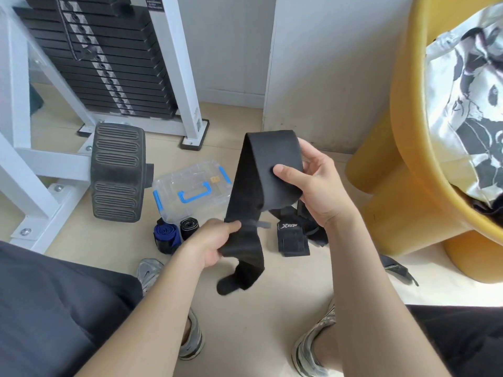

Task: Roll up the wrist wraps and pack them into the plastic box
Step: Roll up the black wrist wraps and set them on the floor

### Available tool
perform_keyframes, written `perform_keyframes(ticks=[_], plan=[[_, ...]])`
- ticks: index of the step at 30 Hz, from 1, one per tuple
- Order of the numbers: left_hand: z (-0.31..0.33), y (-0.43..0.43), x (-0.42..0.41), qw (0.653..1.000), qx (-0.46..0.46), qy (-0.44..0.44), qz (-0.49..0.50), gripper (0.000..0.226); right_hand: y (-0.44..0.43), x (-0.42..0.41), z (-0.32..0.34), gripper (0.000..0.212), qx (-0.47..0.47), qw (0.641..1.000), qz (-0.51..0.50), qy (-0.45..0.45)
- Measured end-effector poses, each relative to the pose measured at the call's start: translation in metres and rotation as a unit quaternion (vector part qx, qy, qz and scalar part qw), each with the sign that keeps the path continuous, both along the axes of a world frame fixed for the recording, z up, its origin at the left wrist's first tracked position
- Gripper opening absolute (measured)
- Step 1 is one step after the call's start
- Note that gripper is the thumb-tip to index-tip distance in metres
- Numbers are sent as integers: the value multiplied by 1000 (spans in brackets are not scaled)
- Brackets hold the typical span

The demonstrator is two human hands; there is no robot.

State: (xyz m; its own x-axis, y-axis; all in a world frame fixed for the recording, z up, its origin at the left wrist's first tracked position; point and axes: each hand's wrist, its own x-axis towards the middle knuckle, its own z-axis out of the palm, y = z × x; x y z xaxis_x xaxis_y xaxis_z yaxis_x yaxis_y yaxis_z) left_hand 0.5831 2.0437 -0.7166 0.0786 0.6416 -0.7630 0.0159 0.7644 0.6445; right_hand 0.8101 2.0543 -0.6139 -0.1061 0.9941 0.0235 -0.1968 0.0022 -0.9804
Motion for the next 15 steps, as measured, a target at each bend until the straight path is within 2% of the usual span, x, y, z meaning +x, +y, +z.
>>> perform_keyframes(ticks=[3,6,10,13,15], plan=[[-3,-8,-4,994,-88,-31,-50,28,3,-4,-5,48,-26,999,-35,-4],[2,-9,-4,986,-118,-46,-113,28,3,-2,-12,37,-51,998,-41,-6],[2,-4,5,995,-43,-9,-95,20,1,0,-23,42,-98,994,-10,56],[-15,-9,6,992,9,75,-104,22,0,-5,-30,46,-139,990,-18,24],[-29,-15,2,977,50,150,-144,21,0,-12,-31,44,-142,989,-37,20]])
